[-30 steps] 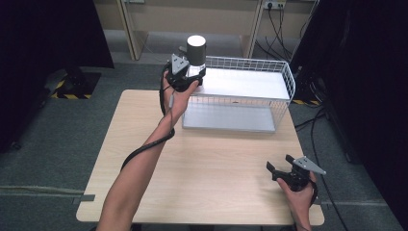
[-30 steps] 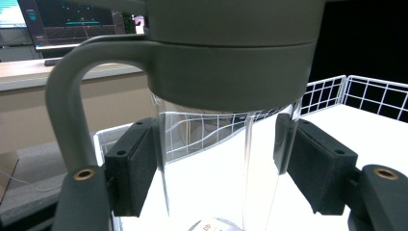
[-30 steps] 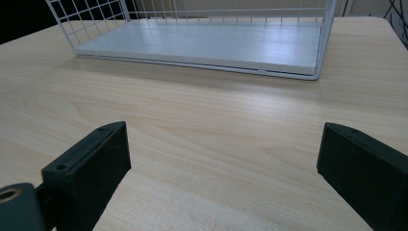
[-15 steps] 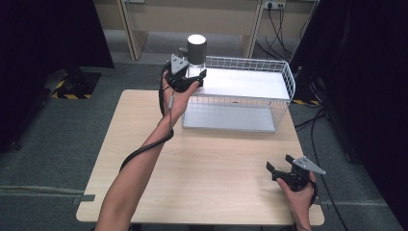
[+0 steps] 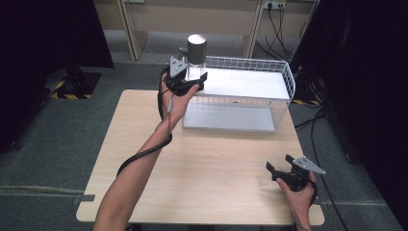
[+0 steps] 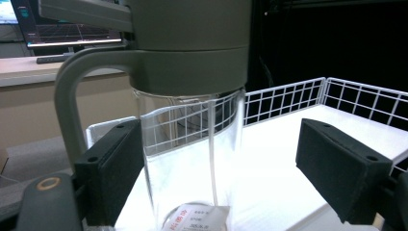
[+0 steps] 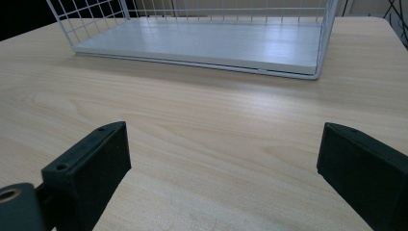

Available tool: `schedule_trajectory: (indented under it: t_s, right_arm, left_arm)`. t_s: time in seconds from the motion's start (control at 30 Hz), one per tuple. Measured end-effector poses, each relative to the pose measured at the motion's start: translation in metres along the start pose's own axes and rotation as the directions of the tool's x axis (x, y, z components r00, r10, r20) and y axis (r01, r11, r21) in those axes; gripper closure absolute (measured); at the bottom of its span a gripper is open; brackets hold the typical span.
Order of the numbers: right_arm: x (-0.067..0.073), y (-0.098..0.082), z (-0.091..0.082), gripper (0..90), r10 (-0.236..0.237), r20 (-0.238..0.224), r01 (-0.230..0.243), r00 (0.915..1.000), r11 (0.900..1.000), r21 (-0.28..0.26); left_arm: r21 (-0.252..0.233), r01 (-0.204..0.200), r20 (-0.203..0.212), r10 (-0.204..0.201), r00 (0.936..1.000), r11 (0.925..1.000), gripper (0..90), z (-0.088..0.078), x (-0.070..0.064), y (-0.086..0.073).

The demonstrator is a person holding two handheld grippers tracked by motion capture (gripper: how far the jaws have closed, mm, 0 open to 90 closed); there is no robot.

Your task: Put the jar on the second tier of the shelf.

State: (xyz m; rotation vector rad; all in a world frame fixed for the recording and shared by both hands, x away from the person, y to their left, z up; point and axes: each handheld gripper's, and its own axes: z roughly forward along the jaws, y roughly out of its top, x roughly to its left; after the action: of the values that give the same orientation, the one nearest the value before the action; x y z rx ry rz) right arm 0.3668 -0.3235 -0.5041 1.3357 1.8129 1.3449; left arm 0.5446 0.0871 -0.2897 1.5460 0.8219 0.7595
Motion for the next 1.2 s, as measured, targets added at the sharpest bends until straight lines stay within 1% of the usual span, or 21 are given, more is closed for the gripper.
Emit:
schedule_trajectory:
  t_s: [0.13, 0.33, 0.7, 1.2]
  right_arm:
    - [0.000, 0.000, 0.000, 4.8, 0.001, 0.000, -0.001, 1.0000, 1.000, 0.001]
    - [0.000, 0.000, 0.000, 4.8, 0.000, 0.000, 0.000, 1.0000, 1.000, -0.001]
    - [0.000, 0.000, 0.000, 4.8, 0.001, 0.001, -0.001, 1.0000, 1.000, 0.000]
    - [0.000, 0.000, 0.000, 4.8, -0.001, 0.003, 0.001, 1.0000, 1.000, 0.001]
  left_arm:
    - [-0.003, -0.016, 0.009, 0.016, 0.9998, 0.9999, 16.9, -0.005, -0.003, -0.003]
    - [-0.004, -0.025, 0.025, 0.025, 0.9994, 0.9997, 16.8, -0.011, -0.007, -0.007]
    - [-0.012, -0.032, 0.043, 0.032, 0.9986, 0.9994, 17.1, -0.024, -0.010, -0.017]
    - [-0.003, -0.046, 0.068, 0.046, 0.9967, 0.9990, 17.5, -0.036, -0.015, -0.029]
